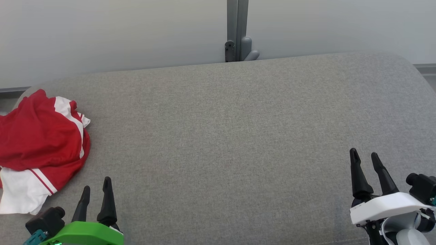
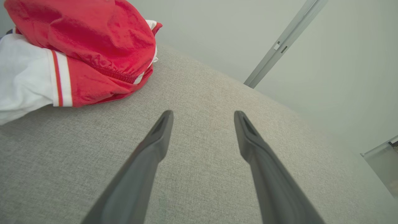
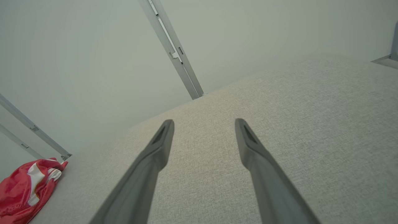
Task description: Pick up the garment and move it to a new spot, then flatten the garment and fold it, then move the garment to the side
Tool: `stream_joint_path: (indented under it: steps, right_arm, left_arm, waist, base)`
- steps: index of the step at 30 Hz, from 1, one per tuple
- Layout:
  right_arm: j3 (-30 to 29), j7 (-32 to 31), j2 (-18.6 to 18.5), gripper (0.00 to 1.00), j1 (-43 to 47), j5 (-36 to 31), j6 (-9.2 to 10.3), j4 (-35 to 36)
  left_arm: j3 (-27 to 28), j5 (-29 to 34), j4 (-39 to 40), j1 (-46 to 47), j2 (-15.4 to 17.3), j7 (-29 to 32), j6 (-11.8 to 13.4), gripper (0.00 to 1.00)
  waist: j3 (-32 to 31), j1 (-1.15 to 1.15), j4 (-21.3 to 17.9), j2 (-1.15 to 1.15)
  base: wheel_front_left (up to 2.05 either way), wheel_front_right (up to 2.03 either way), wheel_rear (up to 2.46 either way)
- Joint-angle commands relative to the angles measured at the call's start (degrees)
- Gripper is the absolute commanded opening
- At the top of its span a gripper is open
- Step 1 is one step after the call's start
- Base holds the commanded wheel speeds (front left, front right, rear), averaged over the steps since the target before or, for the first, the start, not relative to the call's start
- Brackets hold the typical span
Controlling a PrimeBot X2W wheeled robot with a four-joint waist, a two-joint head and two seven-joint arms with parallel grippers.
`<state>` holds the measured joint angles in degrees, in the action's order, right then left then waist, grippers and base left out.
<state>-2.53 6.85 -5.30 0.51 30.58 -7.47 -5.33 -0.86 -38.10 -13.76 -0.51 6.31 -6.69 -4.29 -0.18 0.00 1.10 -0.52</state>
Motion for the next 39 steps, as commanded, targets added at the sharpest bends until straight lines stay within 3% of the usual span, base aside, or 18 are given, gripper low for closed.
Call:
stream_joint_path:
  steps: [1, 23, 39]
  right_arm:
    - [-0.2, 0.7, -0.3, 1.0, 0.2, -2.1, -0.02, 0.9]
    - [-1.5, 3.9, -0.8, 1.0, 1.4, -12.0, -0.02, 0.6]
    - [-3.0, 5.9, -0.3, 1.0, 2.3, -16.7, -0.03, 0.4]
  left_arm:
    - [0.1, 2.3, 0.4, -0.1, 0.8, -0.7, -0.3, 1.0]
    - [0.4, 16.2, 1.4, -1.4, 0.4, -3.9, -0.7, 1.0]
    - [1.8, 21.8, 0.1, -1.8, -0.7, -5.9, -1.9, 1.0]
  waist:
    - [0.0, 0.0, 0.0, 0.26]
    - [0.0, 0.0, 0.2, 0.35]
    - [-0.1, 0.0, 0.3, 0.41]
  base:
    - [0.0, 0.0, 0.0]
    - [0.0, 0.0, 0.0]
    - [0.0, 0.0, 0.0]
